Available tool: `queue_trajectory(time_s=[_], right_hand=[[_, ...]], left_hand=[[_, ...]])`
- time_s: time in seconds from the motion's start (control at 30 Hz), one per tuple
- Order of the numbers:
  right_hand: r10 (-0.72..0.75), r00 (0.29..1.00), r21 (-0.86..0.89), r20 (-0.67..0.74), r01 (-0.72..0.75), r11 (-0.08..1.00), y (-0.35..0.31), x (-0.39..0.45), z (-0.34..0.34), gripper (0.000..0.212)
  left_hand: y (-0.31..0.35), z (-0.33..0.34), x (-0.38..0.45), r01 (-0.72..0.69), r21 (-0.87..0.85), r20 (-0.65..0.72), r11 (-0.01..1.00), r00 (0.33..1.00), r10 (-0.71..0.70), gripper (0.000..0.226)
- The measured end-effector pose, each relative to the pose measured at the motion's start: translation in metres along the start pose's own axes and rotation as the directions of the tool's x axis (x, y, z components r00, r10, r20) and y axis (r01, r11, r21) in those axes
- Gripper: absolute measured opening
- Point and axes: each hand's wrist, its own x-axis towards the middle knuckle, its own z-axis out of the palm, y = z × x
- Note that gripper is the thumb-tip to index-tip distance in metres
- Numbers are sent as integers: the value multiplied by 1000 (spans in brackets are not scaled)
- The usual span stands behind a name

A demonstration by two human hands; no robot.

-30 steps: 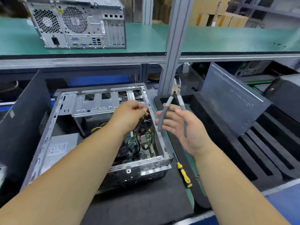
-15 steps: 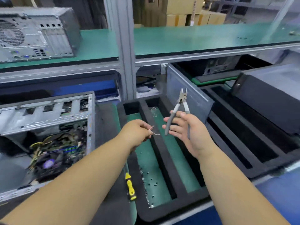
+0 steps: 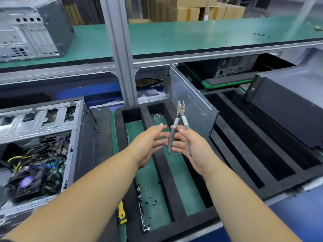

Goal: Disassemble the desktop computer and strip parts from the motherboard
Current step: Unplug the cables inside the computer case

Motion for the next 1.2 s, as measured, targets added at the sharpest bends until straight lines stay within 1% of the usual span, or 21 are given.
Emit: queue_trajectory(time_s=[0.07,0.13,0.27,0.3,0.37,0.4,0.47,0.5,0.57,0.63,0.7,0.73,0.8,0.9,0.97,1.07,1.2], right_hand=[[4,999,-28,52,-2,1000,-2,6,16,38],[0,994,-47,109,6,999,-6,9,35,37],[-36,959,-88,280,63,994,-18,7,84,33],[-37,946,-113,322,77,991,-21,5,98,30],[-37,923,-180,383,114,977,-24,0,126,28],[-43,912,-231,407,148,962,-24,-2,140,29],[-56,891,-343,450,231,910,-22,-11,169,42],[-60,883,-367,465,254,895,-20,-15,185,47],[-74,878,-367,473,273,889,-12,-22,218,50],[-96,870,-359,484,297,885,-6,-31,251,47],[-106,860,-349,499,311,884,0,-43,283,42],[-114,857,-342,503,319,884,5,-49,298,38],[-137,855,-344,500,341,875,13,-62,327,33],[-147,845,-381,514,378,843,29,-80,366,30],[-121,828,-382,547,375,845,41,-92,389,31],[-73,803,-386,592,362,848,57,-109,421,36],[6,760,-404,650,338,850,75,-129,458,35]], left_hand=[[9,-8,-12,-68,12,9,998,998,67,43],[21,-17,-27,-125,67,-6,990,992,126,46],[41,-43,-64,-188,176,-129,966,969,212,30],[45,-51,-75,-193,193,-158,962,962,225,31],[49,-69,-97,-206,192,-224,960,943,247,41],[50,-78,-108,-216,180,-270,960,927,259,45],[50,-99,-130,-248,163,-369,955,882,293,51],[51,-110,-142,-263,169,-421,950,852,311,52],[53,-131,-167,-280,212,-495,936,795,350,48],[52,-156,-191,-307,236,-532,922,753,387,34],[50,-180,-216,-314,231,-567,921,726,389,19],[48,-191,-229,-317,212,-580,925,721,380,16],[43,-213,-254,-326,183,-602,928,709,368,15],[32,-244,-287,-346,177,-627,922,682,376,13],[23,-265,-308,-332,193,-641,923,669,375,11],[8,-295,-338,-308,240,-691,920,612,385,9],[-13,-329,-377,-285,192,-736,939,591,330,18]])
